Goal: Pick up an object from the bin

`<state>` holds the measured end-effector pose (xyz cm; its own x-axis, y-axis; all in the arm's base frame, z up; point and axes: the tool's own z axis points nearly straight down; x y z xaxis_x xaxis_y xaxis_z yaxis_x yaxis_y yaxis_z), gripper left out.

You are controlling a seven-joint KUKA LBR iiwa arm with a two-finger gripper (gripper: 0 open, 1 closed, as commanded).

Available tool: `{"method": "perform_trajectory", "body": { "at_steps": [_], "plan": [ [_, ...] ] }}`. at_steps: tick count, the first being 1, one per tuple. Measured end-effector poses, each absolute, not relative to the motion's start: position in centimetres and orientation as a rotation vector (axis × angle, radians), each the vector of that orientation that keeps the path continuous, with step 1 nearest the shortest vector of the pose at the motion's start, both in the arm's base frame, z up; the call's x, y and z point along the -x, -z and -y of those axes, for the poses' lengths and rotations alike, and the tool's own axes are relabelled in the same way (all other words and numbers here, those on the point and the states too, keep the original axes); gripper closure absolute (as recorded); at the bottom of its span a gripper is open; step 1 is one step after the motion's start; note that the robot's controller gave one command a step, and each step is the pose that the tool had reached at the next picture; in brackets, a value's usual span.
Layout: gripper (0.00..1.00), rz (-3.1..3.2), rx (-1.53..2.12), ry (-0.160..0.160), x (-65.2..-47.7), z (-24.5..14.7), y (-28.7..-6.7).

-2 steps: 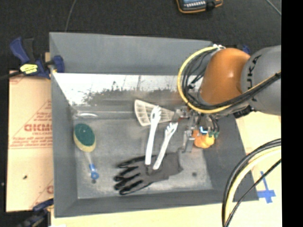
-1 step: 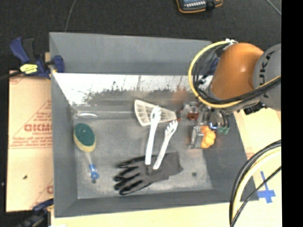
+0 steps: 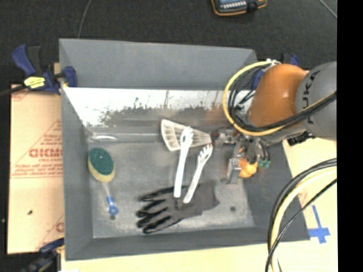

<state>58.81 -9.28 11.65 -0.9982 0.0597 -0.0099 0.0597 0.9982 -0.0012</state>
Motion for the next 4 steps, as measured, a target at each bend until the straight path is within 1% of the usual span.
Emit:
{"method": "perform_trajectory", "body": {
  "at_steps": [1,2,3,4],
  "plan": [
    [0.0,-3.118,-0.116,0.005,-58.2,8.8,-10.9],
    [0.0,-3.119,-0.124,0.004,-58.5,9.2,-10.0],
    [0.0,-3.122,-0.098,0.007,-60.4,9.0,-8.8],
    [0.0,-3.062,0.597,0.016,-62.6,13.1,-16.2]
  ]
}}
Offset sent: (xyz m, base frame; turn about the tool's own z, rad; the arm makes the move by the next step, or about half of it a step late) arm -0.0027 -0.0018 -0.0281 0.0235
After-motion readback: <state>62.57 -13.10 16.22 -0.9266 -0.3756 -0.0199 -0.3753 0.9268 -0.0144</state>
